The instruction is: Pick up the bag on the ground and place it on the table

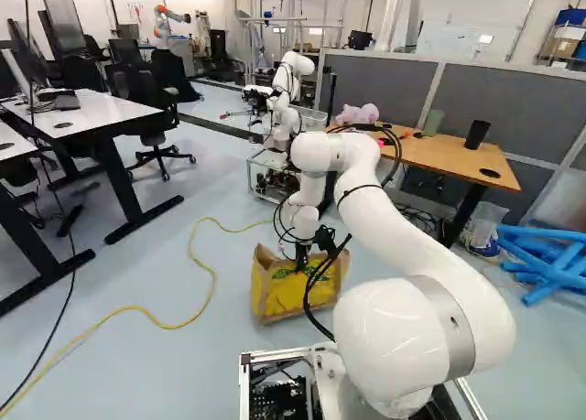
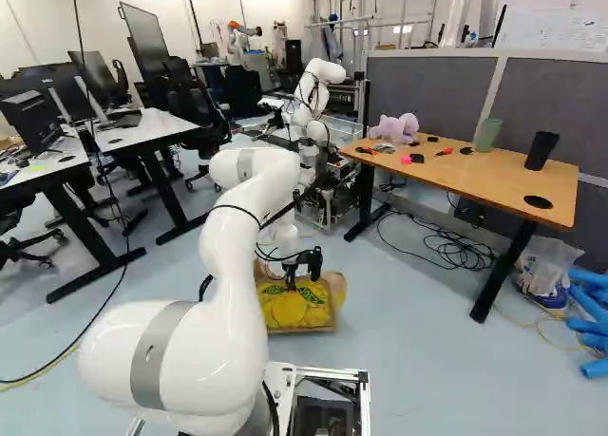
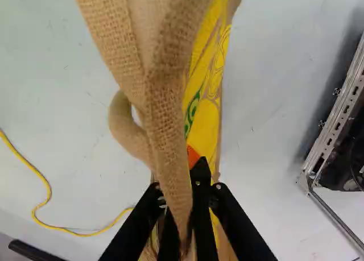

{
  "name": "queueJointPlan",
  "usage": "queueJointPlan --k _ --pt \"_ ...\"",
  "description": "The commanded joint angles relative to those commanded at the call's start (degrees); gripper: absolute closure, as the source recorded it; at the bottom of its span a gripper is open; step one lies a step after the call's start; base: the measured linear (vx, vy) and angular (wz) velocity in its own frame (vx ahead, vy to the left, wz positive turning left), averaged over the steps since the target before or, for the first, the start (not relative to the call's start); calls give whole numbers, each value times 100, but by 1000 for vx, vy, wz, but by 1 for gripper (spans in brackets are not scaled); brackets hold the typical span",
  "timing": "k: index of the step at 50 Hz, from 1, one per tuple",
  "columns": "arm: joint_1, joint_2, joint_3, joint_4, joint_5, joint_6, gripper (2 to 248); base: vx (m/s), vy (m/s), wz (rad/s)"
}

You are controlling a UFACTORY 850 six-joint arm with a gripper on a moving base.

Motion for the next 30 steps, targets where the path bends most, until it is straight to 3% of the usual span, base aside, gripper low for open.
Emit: queueJointPlan --k 30 --pt "0 655 560 -672 0 0 228 0 0 0"
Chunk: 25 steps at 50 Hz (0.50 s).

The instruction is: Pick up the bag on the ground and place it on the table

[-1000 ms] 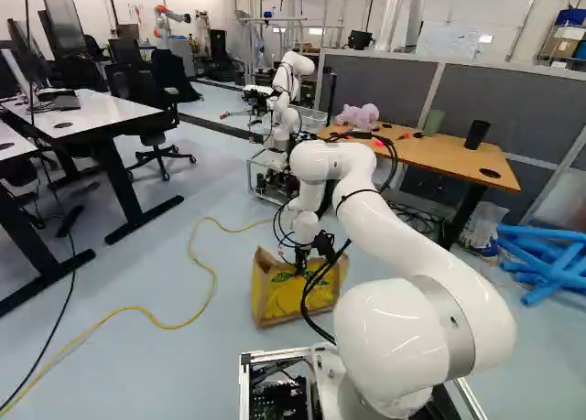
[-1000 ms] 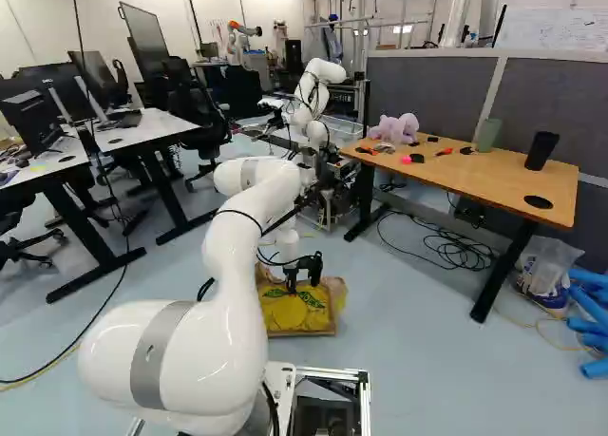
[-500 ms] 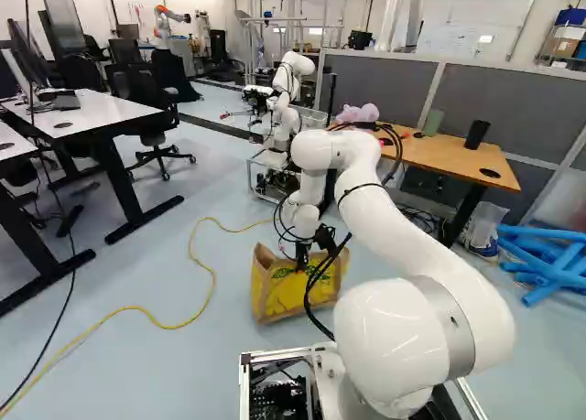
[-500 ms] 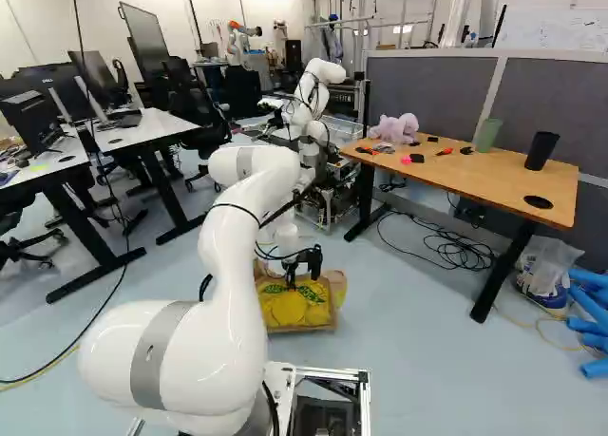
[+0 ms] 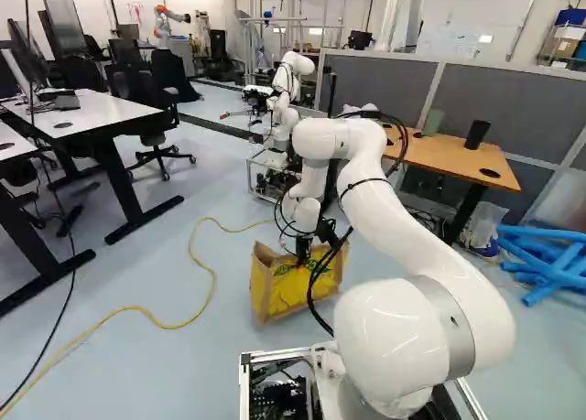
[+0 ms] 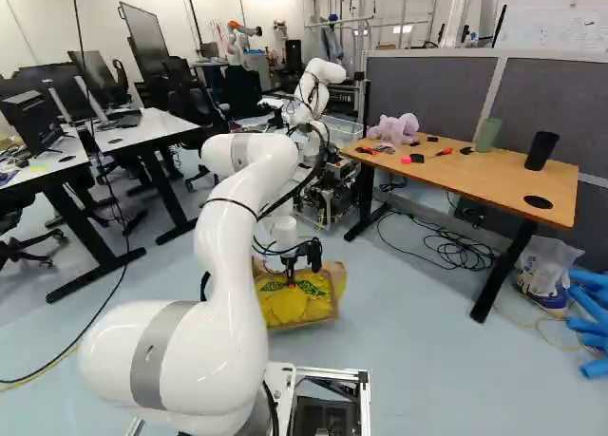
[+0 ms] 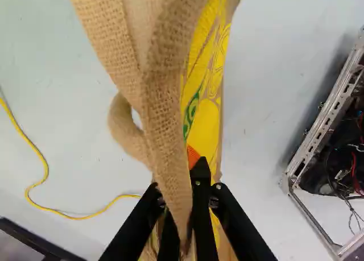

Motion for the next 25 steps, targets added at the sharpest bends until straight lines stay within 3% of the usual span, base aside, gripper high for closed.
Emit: queueJointPlan --k 25 --pt "0 549 440 -630 0 0 228 0 0 0"
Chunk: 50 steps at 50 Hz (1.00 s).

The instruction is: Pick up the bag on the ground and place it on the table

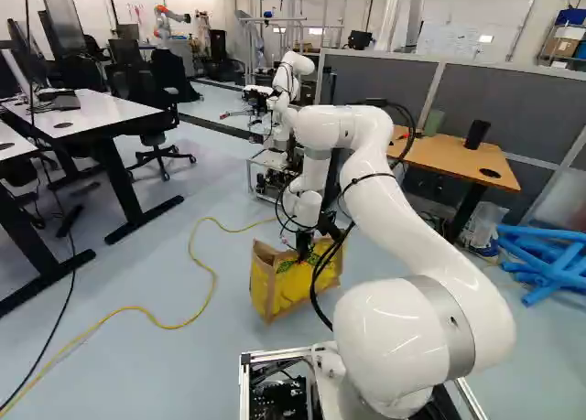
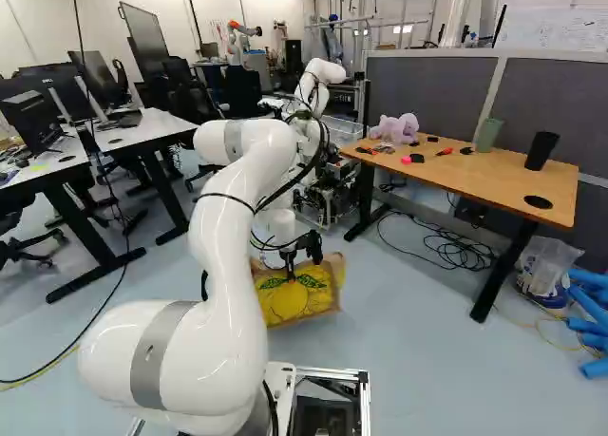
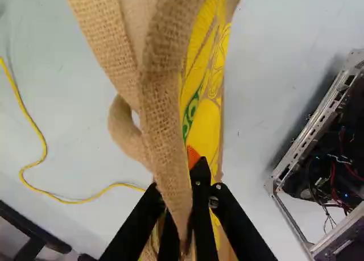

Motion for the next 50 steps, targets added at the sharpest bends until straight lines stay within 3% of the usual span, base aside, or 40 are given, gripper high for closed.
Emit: queueJointPlan --k 50 --pt "-1 1099 783 -1174 326 0 228 0 0 0"
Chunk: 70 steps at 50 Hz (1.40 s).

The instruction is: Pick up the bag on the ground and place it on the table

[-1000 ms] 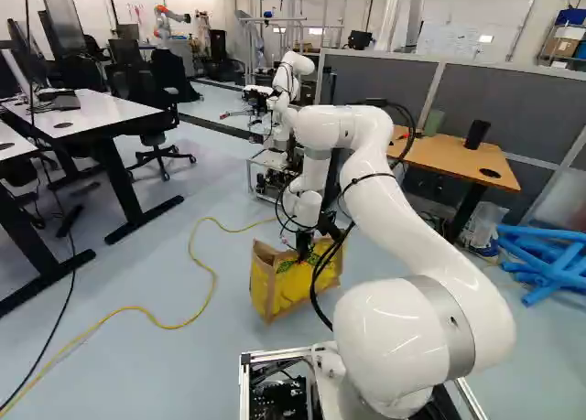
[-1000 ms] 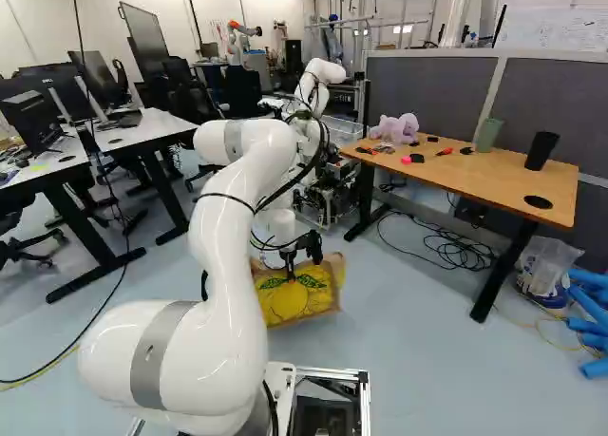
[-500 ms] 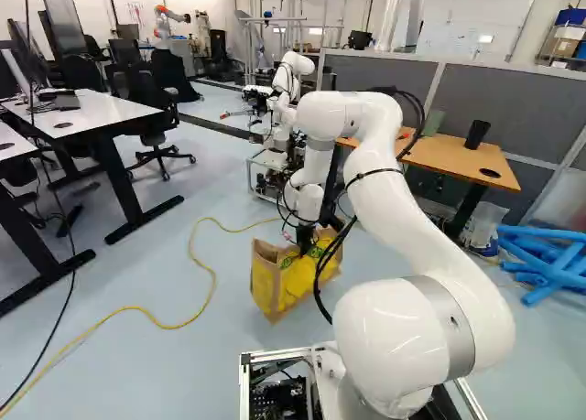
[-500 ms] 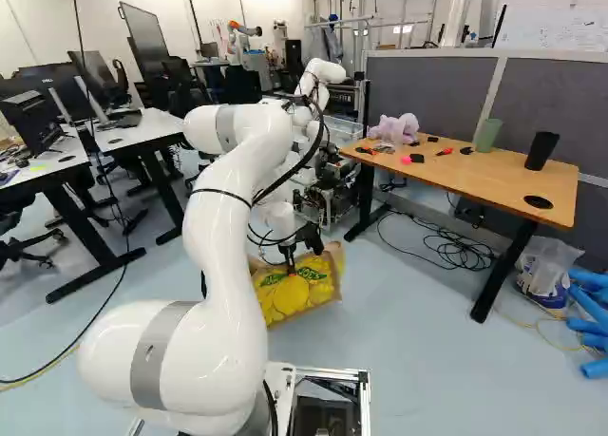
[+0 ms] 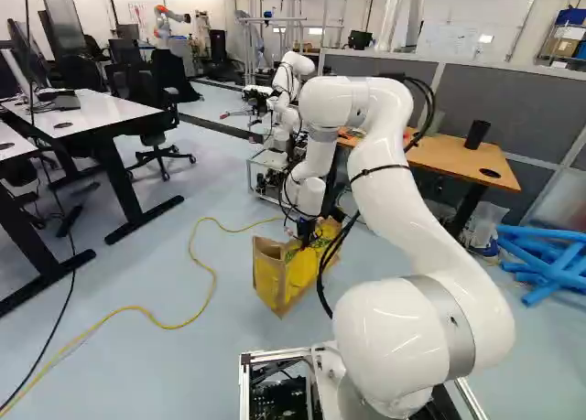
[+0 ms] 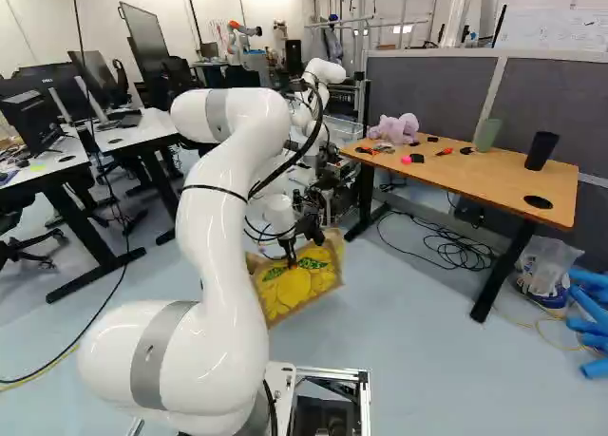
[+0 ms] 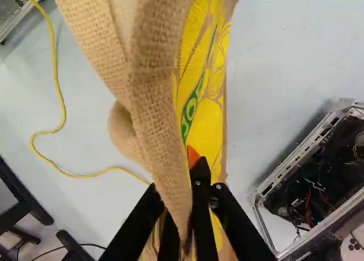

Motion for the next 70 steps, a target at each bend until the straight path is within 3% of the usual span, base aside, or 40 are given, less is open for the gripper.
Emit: queueJointPlan --k 20,49,70 --pt "-6 364 110 -194 -107 0 228 0 0 0" --pt "-14 880 227 -399 -915 0 228 0 0 0" --pt "-19 1253 293 -582 -1233 0 228 0 0 0"
